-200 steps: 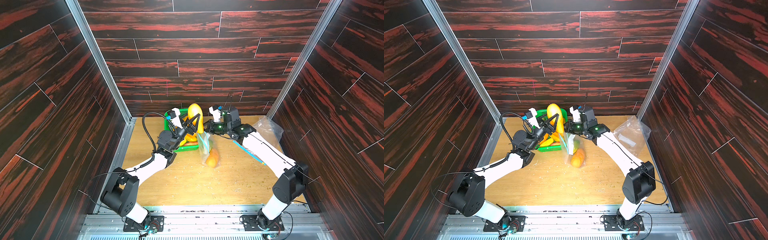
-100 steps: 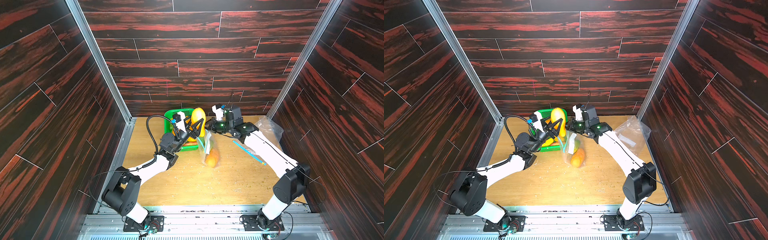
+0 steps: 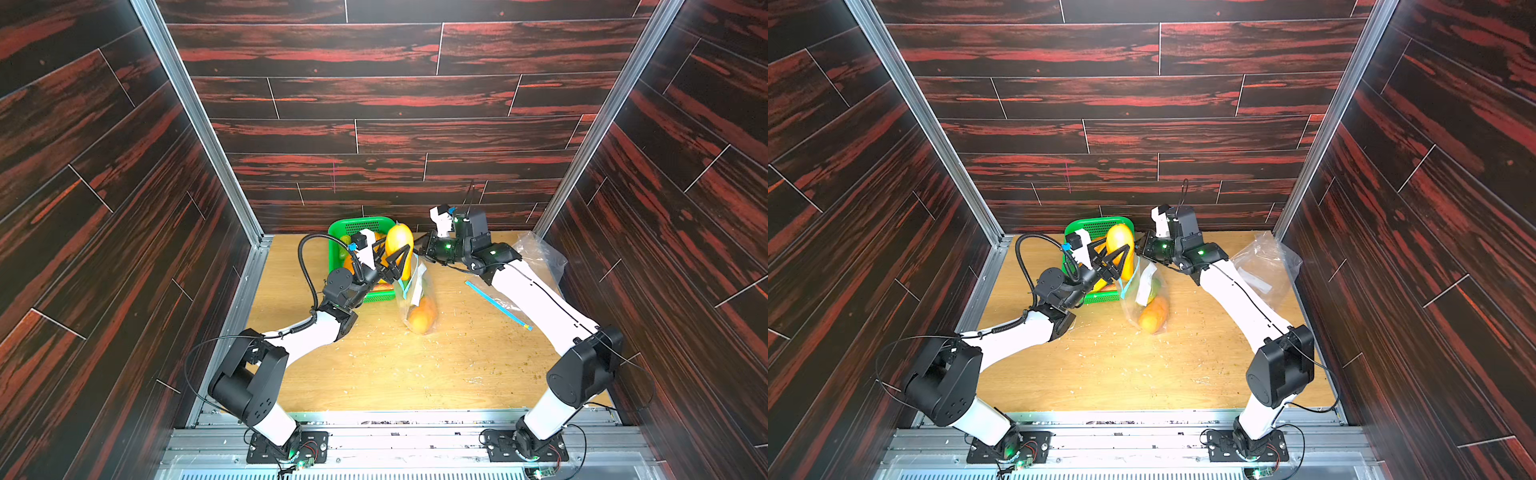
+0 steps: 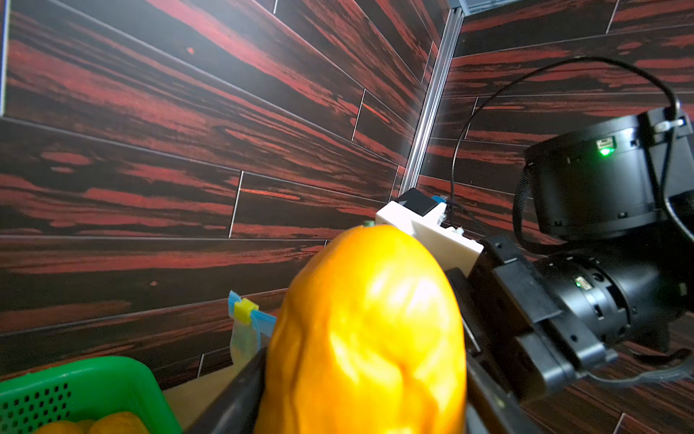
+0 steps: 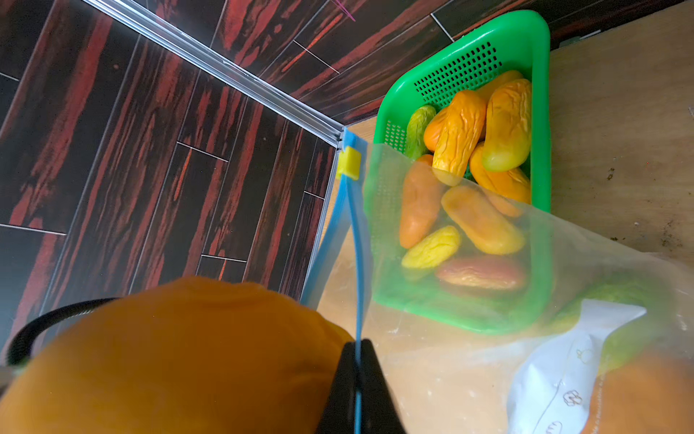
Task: Place the mango in a zip-top bag and seal the zipper
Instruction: Place the mango in the zipper food storage bag.
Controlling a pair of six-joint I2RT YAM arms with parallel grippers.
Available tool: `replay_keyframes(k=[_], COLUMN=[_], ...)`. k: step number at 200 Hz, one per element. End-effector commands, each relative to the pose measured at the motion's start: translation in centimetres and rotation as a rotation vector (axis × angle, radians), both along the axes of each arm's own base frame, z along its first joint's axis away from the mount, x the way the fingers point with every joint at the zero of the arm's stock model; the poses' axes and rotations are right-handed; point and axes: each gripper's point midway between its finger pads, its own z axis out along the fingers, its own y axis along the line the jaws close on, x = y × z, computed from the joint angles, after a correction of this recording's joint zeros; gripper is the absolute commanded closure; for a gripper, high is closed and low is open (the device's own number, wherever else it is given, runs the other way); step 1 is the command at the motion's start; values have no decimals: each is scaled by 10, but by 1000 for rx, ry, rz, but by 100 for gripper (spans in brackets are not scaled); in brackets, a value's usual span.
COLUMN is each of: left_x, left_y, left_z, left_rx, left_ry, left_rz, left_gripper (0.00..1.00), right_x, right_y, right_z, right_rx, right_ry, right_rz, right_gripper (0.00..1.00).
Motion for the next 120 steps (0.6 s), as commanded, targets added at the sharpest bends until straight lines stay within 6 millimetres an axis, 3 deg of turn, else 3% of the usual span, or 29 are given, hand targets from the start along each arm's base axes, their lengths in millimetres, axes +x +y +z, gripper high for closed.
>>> replay_keyframes(k=[1, 9, 48, 89, 110, 120], left_x=[-2, 0, 0, 4, 30, 46], left_y=[-4, -1, 14, 71, 107, 120], left_z=[-12, -12, 0, 21, 1, -16], left_rx=[41, 41, 20, -80, -20, 29], left_ry=[72, 98, 137, 208, 359, 454], left_rz=[-4, 15, 68, 218, 426, 496], left_gripper=[8, 0, 0, 0, 0, 0], right_x=[-3, -2, -1, 1, 0, -6], right_y=[4, 1, -11, -47, -60, -57], right_z=[33, 33, 27, 24, 27, 31], right_rx=[41, 35, 27, -16, -20, -5], right_ry=[-91, -95, -102, -137, -165, -178], right_rz=[17, 7, -1, -55, -53, -16], right_gripper=[100, 100, 100, 100, 100, 100])
